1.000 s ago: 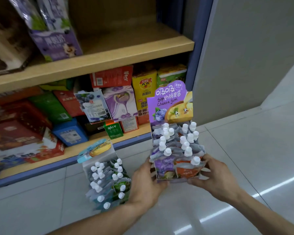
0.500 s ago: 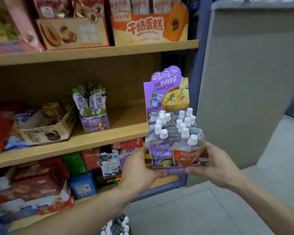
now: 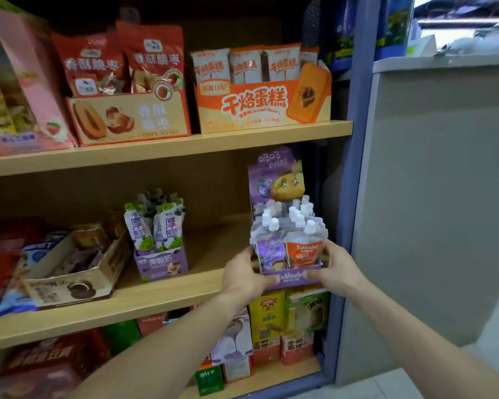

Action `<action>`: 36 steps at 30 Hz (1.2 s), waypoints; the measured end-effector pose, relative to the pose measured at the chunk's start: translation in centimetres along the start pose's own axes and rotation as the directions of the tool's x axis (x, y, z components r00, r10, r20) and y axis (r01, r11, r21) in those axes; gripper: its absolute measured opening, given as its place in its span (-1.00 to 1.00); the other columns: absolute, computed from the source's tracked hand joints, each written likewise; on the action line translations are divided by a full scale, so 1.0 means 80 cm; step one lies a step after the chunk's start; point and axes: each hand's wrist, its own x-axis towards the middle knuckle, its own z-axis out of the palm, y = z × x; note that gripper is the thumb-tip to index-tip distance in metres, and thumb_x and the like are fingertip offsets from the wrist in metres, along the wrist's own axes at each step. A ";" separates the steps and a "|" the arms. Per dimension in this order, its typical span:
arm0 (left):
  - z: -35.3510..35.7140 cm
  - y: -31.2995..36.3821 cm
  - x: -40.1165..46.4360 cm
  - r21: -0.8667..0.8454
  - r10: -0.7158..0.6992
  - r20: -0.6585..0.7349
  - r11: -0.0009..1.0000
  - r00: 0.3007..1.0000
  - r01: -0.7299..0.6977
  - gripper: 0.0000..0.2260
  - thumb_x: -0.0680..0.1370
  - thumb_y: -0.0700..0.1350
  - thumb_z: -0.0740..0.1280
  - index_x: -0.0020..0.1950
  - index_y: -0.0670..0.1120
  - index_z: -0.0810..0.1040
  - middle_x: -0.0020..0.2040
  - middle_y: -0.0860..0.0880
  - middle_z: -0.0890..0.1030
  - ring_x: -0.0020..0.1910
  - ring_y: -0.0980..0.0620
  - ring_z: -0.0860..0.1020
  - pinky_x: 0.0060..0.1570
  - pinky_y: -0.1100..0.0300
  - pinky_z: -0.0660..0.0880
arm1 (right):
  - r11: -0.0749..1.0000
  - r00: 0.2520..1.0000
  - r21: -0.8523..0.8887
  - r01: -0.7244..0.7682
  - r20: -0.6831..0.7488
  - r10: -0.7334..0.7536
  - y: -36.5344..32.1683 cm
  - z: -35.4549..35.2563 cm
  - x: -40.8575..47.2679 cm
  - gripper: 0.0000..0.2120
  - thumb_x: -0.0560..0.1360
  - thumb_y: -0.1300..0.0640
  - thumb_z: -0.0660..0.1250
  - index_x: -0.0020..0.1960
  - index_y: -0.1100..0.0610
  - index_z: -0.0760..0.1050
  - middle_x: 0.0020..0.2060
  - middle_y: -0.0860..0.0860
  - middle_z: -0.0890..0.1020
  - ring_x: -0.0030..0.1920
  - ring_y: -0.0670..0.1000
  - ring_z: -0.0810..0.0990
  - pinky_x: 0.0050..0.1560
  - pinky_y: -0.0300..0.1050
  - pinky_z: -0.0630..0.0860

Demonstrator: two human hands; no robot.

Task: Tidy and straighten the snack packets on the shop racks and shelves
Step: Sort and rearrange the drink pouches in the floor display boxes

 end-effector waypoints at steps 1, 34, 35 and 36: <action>0.003 0.000 0.012 -0.008 0.006 0.007 1.000 1.000 -0.006 -0.41 0.35 -0.04 0.68 0.31 0.04 0.53 0.17 0.10 0.65 0.11 0.07 0.64 0.17 0.07 0.61 | 1.000 1.000 0.028 -0.007 -0.020 0.008 0.003 0.005 0.010 -0.48 0.41 0.29 0.55 0.27 0.00 0.47 0.08 -0.08 0.68 0.12 -0.03 0.65 0.19 0.10 0.61; -0.024 -0.147 -0.098 0.396 0.408 0.056 0.829 0.911 -0.395 -0.46 0.67 0.15 0.26 0.64 0.19 0.20 0.64 0.11 0.14 0.63 0.01 0.11 0.59 0.07 0.13 | 0.913 0.922 -0.128 0.387 0.061 -0.382 0.042 0.176 -0.135 -0.61 0.67 -0.06 0.20 0.49 -0.17 0.32 0.38 -0.22 0.47 0.36 -0.21 0.43 0.33 -0.24 0.40; -0.033 -0.171 -0.115 0.437 0.387 0.068 0.817 0.920 -0.376 -0.44 0.67 0.19 0.24 0.65 0.20 0.17 0.66 0.08 0.12 0.65 0.00 0.08 0.59 0.06 0.13 | 0.913 0.920 -0.127 0.388 0.114 -0.375 0.048 0.193 -0.148 -0.60 0.67 -0.09 0.20 0.50 -0.19 0.30 0.40 -0.23 0.45 0.38 -0.21 0.42 0.33 -0.25 0.40; -0.042 -0.198 -0.132 0.467 0.355 0.077 0.813 0.932 -0.348 -0.43 0.67 0.22 0.21 0.66 0.20 0.13 0.68 0.05 0.09 0.65 -0.01 0.05 0.60 0.01 0.17 | 0.913 0.917 -0.135 0.386 0.162 -0.364 0.056 0.210 -0.160 -0.59 0.67 -0.11 0.21 0.51 -0.19 0.29 0.43 -0.23 0.43 0.42 -0.20 0.40 0.34 -0.24 0.39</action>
